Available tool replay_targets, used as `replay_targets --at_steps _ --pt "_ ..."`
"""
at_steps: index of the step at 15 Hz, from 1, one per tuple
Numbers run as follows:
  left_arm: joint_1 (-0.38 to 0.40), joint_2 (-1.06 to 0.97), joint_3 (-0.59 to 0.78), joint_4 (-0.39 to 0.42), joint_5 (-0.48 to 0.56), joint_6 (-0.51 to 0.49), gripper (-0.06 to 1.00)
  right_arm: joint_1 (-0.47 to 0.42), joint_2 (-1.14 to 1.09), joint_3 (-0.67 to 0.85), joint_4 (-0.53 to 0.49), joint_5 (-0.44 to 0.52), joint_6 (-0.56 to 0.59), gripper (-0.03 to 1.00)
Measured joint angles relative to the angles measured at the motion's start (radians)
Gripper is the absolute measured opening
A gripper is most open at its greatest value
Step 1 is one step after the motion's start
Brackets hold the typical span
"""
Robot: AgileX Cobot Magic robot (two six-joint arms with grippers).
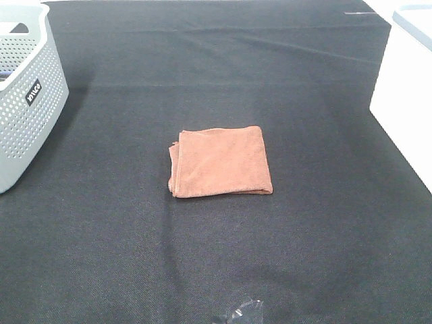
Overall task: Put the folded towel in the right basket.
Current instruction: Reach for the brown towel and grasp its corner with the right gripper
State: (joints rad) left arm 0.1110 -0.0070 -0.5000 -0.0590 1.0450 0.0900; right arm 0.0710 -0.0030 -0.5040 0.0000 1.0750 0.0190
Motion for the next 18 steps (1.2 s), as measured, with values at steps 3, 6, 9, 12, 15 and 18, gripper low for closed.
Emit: replay_targets --at_steps 3,6,9,12,15,18 --pt "0.000 0.000 0.000 0.000 0.000 0.000 0.98 0.000 0.000 0.000 0.000 0.000 0.000 0.97" --pt "0.000 0.000 0.000 0.000 0.000 0.000 0.98 0.000 0.000 0.000 0.000 0.000 0.000 0.97" --pt "0.000 0.000 0.000 0.000 0.000 0.000 0.98 0.000 0.000 0.000 0.000 0.000 0.000 0.97" --pt "0.000 0.000 0.000 0.000 0.000 0.000 0.98 0.000 0.000 0.000 0.000 0.000 0.000 0.97" --pt "0.000 0.000 0.000 0.000 0.000 0.000 0.98 0.000 0.000 0.000 0.000 0.000 0.000 0.97" --pt "0.000 0.000 0.000 0.000 0.000 0.000 0.98 0.000 0.000 0.000 0.000 0.000 0.000 0.97"
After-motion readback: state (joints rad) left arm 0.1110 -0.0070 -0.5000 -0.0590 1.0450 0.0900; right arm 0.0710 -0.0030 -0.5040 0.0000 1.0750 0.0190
